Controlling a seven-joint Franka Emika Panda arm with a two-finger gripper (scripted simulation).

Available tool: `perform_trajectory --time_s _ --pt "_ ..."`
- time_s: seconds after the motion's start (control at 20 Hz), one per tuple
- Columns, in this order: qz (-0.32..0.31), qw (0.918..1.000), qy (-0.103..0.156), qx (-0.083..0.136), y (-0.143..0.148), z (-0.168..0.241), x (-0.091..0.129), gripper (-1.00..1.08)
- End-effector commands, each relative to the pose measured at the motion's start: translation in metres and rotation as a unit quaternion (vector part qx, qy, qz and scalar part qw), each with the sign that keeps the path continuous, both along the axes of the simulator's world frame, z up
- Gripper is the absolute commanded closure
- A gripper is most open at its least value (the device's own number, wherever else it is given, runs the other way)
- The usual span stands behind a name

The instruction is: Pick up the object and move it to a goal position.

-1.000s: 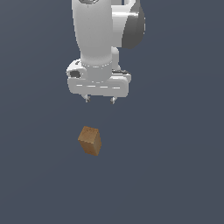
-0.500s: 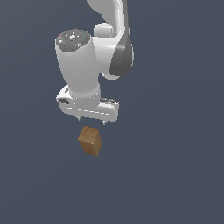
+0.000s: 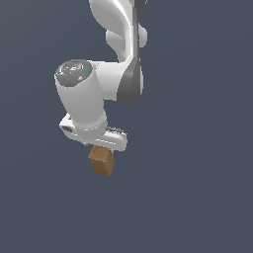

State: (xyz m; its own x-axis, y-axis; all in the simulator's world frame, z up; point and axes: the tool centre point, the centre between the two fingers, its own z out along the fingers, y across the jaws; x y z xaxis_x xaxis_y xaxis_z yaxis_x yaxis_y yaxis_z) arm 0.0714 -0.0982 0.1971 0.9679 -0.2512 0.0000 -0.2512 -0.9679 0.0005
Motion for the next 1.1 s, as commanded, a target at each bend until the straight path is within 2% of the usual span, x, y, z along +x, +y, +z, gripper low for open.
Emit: perform_trajectory --time_s 0.0,0.3,0.8,1.05 --pt "-0.003 1.0 0.0 0.0 -0.002 -0.003 0.003 -0.92" --pt "-0.003 1.0 0.0 0.0 -0.002 -0.007 0.002 -0.92" --pt "-0.003 1.0 0.0 0.0 -0.002 -0.049 0.001 -0.92" --pt "-0.004 1.0 0.0 0.0 -0.002 -0.055 0.002 -0.92"
